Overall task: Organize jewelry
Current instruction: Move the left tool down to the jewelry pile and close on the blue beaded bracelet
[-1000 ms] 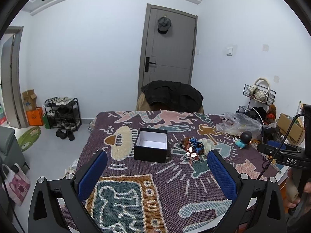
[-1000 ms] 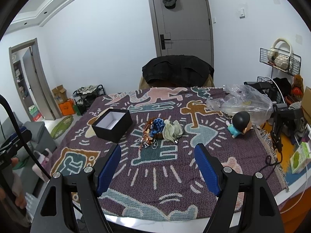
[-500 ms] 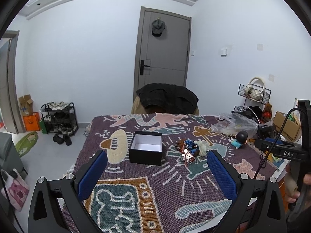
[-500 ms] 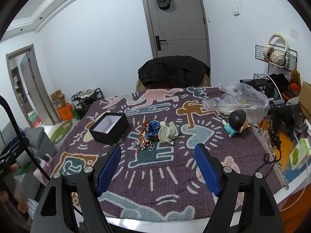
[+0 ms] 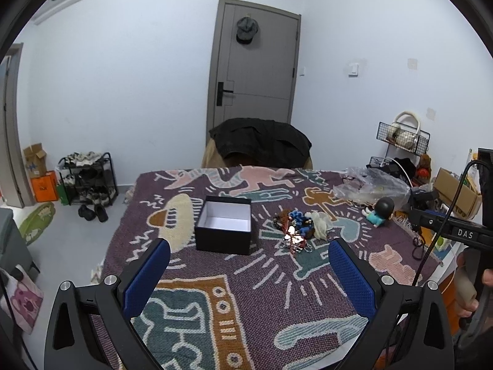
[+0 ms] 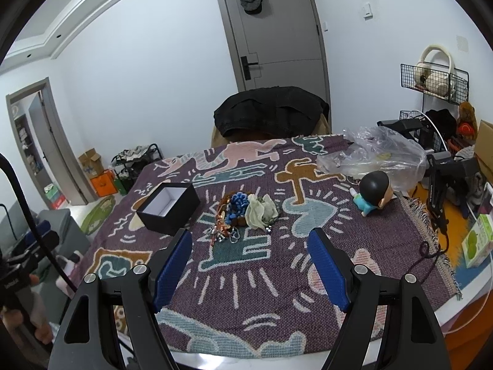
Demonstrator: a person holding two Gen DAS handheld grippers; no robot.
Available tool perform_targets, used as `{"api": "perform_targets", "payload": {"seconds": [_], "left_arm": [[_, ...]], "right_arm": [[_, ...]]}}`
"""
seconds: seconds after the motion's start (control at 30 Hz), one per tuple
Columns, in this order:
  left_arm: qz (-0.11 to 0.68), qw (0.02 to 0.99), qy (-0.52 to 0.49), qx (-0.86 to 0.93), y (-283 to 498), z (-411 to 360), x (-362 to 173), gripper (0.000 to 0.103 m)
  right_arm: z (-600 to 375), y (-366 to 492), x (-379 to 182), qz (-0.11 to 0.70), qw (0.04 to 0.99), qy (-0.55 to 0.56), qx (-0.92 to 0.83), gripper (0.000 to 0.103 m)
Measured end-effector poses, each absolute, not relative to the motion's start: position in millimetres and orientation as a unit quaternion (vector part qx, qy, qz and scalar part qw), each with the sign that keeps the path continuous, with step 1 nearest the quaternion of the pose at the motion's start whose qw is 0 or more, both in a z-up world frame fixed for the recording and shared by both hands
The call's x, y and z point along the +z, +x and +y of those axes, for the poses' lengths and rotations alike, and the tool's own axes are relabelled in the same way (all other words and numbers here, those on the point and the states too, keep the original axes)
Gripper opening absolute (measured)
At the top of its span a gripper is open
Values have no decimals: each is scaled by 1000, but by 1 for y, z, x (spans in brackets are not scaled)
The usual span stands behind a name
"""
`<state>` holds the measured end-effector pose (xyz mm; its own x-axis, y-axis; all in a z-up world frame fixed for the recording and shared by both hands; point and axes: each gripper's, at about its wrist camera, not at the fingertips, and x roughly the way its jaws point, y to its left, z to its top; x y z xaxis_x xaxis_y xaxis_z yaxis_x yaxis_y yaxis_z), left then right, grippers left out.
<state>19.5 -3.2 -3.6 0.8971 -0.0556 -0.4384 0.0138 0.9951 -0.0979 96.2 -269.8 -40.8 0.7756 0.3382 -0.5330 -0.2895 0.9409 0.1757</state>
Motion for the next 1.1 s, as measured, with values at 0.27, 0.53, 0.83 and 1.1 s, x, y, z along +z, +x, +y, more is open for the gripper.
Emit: {"api": "perform_targets", "payload": {"seconds": [0.27, 0.53, 0.83, 1.1], "left_arm": [[226, 973, -40, -36, 40, -15, -8, 100], [245, 966, -43, -65, 74, -26, -7, 72], [271, 957, -62, -81, 115, -31, -15, 54], [299, 947, -72, -90, 150, -35, -23, 51]], "right_arm": [[-273, 128, -54, 311, 933, 67, 168, 77], [-265, 155, -64, 334, 918, 85, 198, 69], [-247, 201, -92, 378, 901, 81, 198, 53], [-245, 247, -122, 417, 886, 85, 182, 51]]}}
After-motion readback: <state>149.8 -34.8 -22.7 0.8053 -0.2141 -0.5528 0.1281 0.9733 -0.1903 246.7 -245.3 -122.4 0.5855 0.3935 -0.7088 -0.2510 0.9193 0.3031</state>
